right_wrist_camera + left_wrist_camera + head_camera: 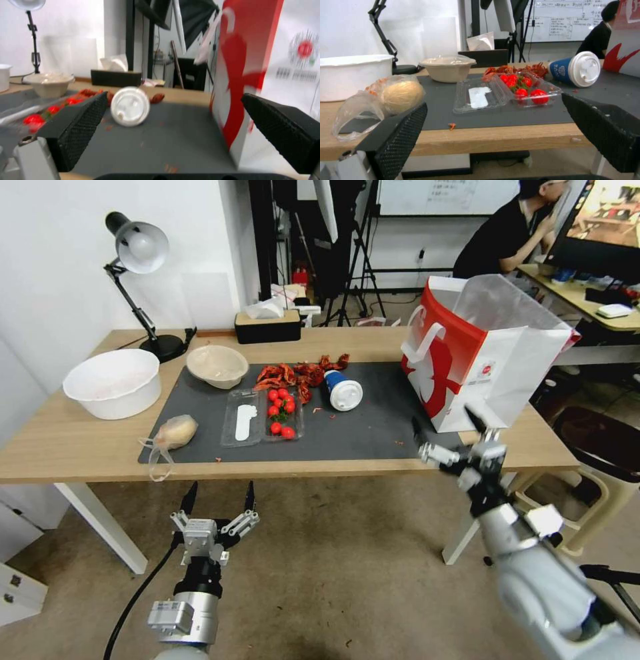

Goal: Pick up the trash from the table and place it into the takeout bag.

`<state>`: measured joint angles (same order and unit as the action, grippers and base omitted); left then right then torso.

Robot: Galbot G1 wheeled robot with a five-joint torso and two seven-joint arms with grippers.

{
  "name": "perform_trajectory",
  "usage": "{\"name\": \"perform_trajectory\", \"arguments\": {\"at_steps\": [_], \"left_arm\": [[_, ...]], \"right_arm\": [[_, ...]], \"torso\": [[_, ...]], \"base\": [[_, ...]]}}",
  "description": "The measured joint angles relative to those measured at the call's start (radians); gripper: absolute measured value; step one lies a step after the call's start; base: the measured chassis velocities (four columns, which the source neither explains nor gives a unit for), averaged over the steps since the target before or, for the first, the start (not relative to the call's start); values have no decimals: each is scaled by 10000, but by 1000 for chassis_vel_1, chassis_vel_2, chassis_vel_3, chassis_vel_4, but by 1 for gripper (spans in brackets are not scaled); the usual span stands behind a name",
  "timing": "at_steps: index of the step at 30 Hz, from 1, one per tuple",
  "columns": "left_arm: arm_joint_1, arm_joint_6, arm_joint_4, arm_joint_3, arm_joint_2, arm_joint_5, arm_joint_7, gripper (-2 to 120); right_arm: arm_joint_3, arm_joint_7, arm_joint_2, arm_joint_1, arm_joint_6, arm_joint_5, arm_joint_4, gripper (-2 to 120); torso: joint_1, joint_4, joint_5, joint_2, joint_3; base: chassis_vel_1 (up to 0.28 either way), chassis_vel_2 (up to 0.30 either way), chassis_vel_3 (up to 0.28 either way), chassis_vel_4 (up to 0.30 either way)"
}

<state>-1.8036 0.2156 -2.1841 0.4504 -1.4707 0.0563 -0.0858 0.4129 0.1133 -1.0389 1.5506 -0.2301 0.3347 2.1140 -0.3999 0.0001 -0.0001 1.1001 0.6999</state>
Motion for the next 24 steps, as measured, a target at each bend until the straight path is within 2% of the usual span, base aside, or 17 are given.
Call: {"name": "perform_trajectory", "arguments": {"at_steps": [8, 13, 24], "left_arm": [[9, -18, 77, 94, 136, 132, 92, 100], [54, -117, 74, 86, 154, 156, 226, 100], [57, -123, 116, 52, 157, 156, 253, 100]], "right_arm": [[-318, -21, -975, 830, -796, -666, -333, 100], [-442, -126, -1314, 1272, -992, -806, -626, 100], [-505, -215, -1506, 1600, -1242, -957, -897, 100]], "torso": [[0, 0, 1, 0, 0], [0, -1, 0, -1, 1], [0, -3, 1, -1, 1]], "base": [[0, 0, 0, 0], [0, 0, 0, 0], [0, 0, 0, 0]]}}
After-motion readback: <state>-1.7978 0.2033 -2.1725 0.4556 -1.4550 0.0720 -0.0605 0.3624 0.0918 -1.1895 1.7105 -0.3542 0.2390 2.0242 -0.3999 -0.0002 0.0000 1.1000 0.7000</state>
